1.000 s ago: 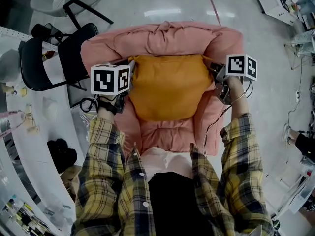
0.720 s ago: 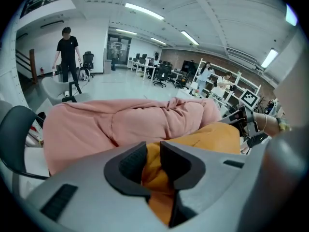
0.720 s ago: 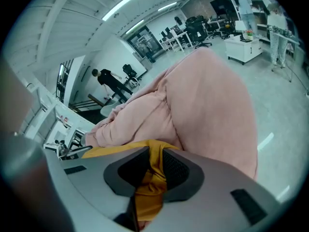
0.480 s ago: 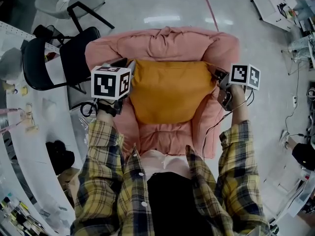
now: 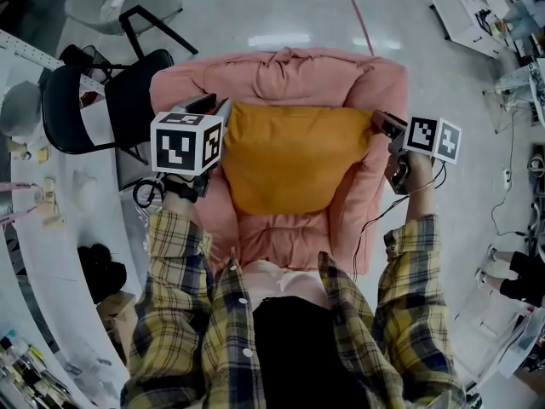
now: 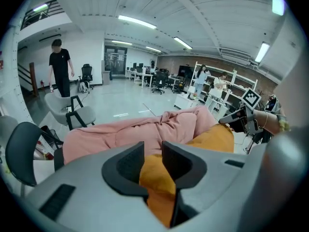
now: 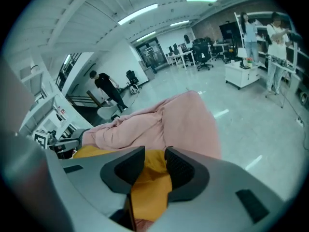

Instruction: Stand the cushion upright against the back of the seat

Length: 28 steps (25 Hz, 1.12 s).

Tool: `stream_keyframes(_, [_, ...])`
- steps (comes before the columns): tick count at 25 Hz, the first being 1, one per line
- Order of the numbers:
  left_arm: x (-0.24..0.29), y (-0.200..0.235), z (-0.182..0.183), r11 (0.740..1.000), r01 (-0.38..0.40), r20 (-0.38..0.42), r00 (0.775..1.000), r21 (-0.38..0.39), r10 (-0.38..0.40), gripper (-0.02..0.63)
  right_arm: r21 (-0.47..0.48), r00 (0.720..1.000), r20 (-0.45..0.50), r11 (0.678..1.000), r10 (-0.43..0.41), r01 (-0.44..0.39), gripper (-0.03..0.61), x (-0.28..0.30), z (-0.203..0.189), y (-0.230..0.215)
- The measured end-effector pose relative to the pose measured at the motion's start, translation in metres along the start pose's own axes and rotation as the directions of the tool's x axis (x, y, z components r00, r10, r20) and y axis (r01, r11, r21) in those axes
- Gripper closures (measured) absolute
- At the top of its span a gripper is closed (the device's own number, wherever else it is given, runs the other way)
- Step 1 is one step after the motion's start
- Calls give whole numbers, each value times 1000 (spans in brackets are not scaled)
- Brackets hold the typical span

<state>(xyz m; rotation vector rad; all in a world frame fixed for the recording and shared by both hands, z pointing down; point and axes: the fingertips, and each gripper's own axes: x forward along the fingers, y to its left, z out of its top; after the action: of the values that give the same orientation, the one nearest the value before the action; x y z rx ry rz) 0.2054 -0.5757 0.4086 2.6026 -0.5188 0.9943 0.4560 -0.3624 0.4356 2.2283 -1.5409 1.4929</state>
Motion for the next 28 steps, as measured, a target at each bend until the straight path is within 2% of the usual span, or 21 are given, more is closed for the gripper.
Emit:
stream_keyframes(3, [-10, -5, 9, 1000, 2, 29, 1000, 13, -2, 508, -47, 1000, 28, 999, 14, -13, 449, -13, 7, 9])
stream_keyframes(11, [-26, -51, 17, 997, 37, 58, 998, 67, -41, 508, -117, 980, 126, 983, 154, -139, 449, -55, 6, 54])
stream_keyframes(17, [-52, -98, 2, 992, 80, 66, 994, 100, -87, 508, -238, 954, 168, 949, 248, -205, 449, -93, -24, 100])
stream_keyframes(21, [-76, -141, -11, 983, 126, 88, 986, 135, -138, 508, -313, 937, 205, 926, 285, -213, 451, -132, -48, 124])
stream_keyframes(25, [-111, -191, -26, 973, 181, 126, 972, 144, -199, 508, -380, 896, 267, 893, 354, -240, 457, -178, -73, 150])
stream_keyframes(28, [-142, -231, -38, 963, 224, 166, 954, 149, -248, 508, -430, 875, 307, 875, 375, -224, 485, -217, -98, 161])
